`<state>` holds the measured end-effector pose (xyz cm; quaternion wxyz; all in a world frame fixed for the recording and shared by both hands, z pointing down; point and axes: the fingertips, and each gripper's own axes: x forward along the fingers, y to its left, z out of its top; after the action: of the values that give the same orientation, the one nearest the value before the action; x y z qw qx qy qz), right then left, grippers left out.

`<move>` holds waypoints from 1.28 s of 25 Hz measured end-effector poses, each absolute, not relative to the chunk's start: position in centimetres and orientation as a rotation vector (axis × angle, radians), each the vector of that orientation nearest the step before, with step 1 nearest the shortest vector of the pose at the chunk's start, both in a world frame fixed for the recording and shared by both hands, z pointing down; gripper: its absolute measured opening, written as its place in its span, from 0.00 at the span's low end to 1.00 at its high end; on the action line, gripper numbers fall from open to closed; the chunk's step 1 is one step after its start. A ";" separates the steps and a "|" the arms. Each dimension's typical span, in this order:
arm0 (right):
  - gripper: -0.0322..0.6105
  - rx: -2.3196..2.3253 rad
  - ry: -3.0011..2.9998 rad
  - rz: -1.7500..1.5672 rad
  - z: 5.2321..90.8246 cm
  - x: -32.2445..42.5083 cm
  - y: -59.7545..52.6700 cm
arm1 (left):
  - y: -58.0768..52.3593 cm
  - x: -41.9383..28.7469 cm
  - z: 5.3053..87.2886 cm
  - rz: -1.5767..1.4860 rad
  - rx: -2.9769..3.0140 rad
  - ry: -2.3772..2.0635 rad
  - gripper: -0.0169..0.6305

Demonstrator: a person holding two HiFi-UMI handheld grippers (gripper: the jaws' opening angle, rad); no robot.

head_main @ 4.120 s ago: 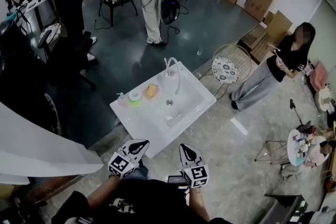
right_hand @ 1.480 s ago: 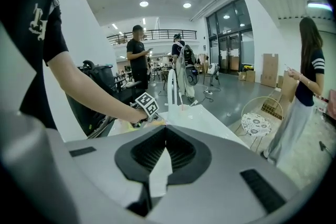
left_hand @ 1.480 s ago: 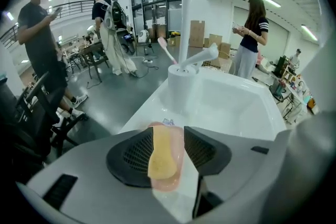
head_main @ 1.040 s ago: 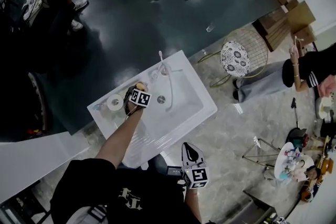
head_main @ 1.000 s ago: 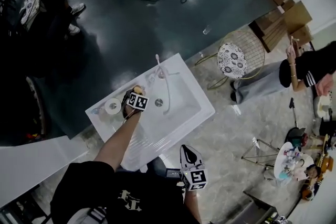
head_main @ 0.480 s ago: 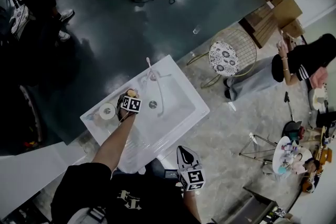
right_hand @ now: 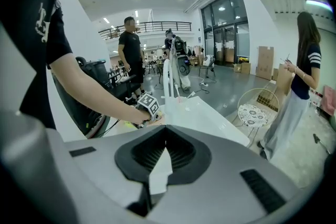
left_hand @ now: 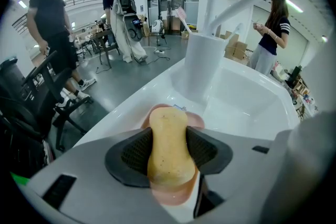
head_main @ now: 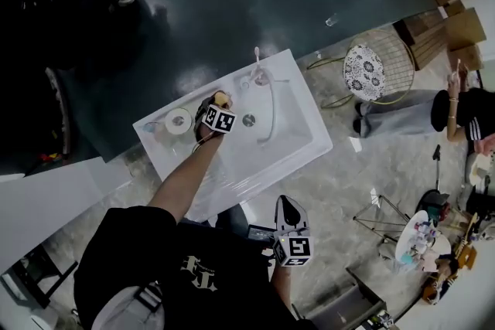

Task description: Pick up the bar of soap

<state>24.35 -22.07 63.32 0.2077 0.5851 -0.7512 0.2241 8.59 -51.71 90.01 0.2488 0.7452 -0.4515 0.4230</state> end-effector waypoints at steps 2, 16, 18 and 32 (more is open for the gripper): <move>0.06 1.620 -2.092 0.625 63.4 24.3 -22.1 | -51.7 8.3 90.0 1.142 2.035 -1.241 0.32; 0.06 1.603 -2.084 0.614 63.5 24.6 -21.2 | -51.4 8.6 88.8 1.080 2.156 -1.254 0.33; 0.06 1.607 -2.081 0.621 63.1 24.3 -21.1 | -50.9 8.5 88.3 1.045 2.181 -1.268 0.33; 0.06 1.534 -2.134 0.535 62.0 21.7 -19.4 | -46.7 8.6 75.2 0.431 2.347 -1.303 0.33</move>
<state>21.70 -19.41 61.99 0.2277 0.5569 -0.7747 0.1944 8.64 -46.66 75.21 0.2097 0.8440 -0.4687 0.1549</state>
